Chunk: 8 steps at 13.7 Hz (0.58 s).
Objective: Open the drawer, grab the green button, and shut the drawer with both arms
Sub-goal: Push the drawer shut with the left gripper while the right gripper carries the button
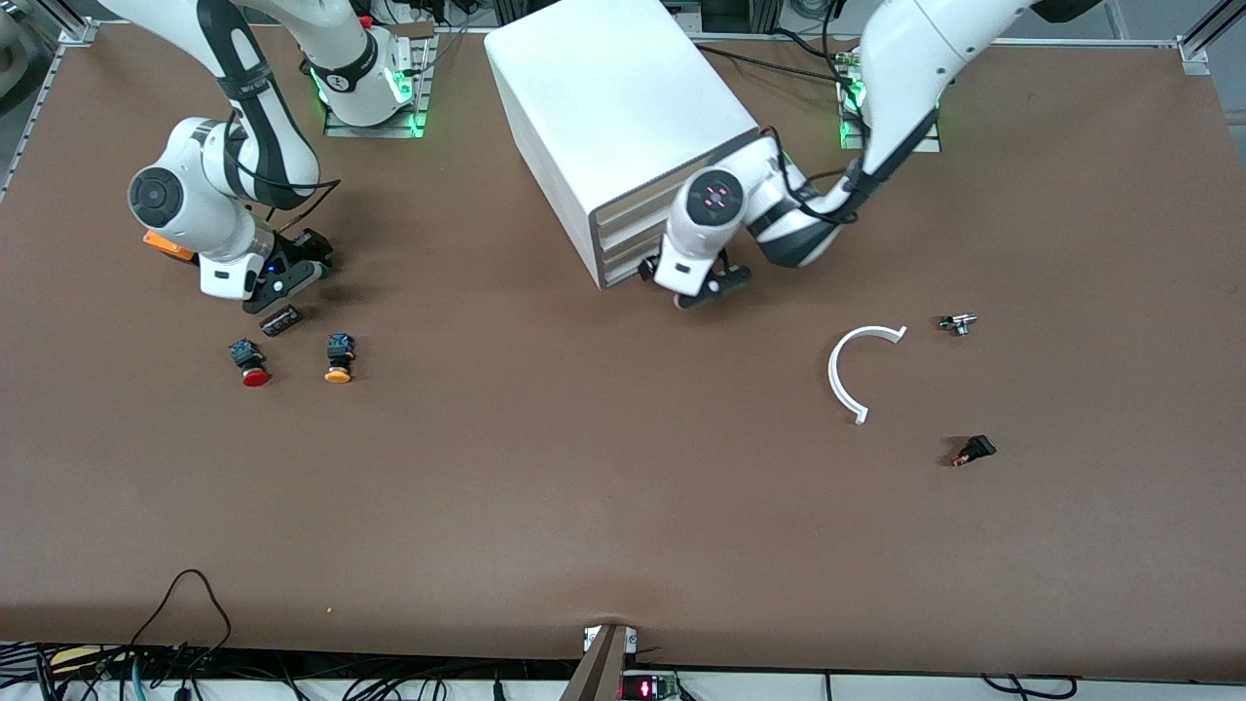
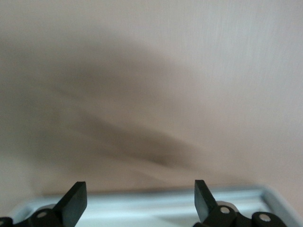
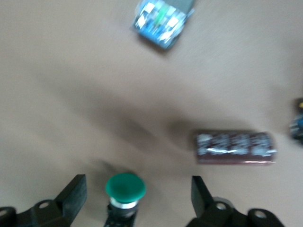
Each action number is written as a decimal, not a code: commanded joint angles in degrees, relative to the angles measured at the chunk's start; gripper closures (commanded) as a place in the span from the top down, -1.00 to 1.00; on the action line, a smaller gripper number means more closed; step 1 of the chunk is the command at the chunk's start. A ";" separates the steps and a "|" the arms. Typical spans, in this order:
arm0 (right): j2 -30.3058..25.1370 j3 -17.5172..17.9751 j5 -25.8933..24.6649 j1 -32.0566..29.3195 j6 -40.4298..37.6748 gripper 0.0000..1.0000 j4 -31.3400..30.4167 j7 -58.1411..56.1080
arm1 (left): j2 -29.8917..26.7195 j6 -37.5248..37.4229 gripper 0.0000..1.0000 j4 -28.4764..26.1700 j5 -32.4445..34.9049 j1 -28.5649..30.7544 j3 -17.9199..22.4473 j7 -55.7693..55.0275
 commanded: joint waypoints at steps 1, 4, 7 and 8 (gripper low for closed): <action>-0.77 -0.67 0.77 0.34 -2.47 0.98 4.15 2.99 | -0.39 -0.32 1.00 2.08 3.00 3.38 -0.22 3.26; -0.94 -0.58 0.60 0.51 -12.65 0.98 12.31 6.50 | -0.39 -0.32 1.00 4.37 10.03 6.46 -0.39 3.35; -0.51 -0.49 -0.19 0.87 -25.73 0.98 24.25 11.68 | -0.65 -0.32 1.00 4.81 11.89 9.88 -0.48 7.55; -0.42 -0.23 -0.37 1.13 -29.52 0.98 28.12 13.27 | -1.52 -0.41 1.00 4.73 11.98 11.03 -0.57 9.13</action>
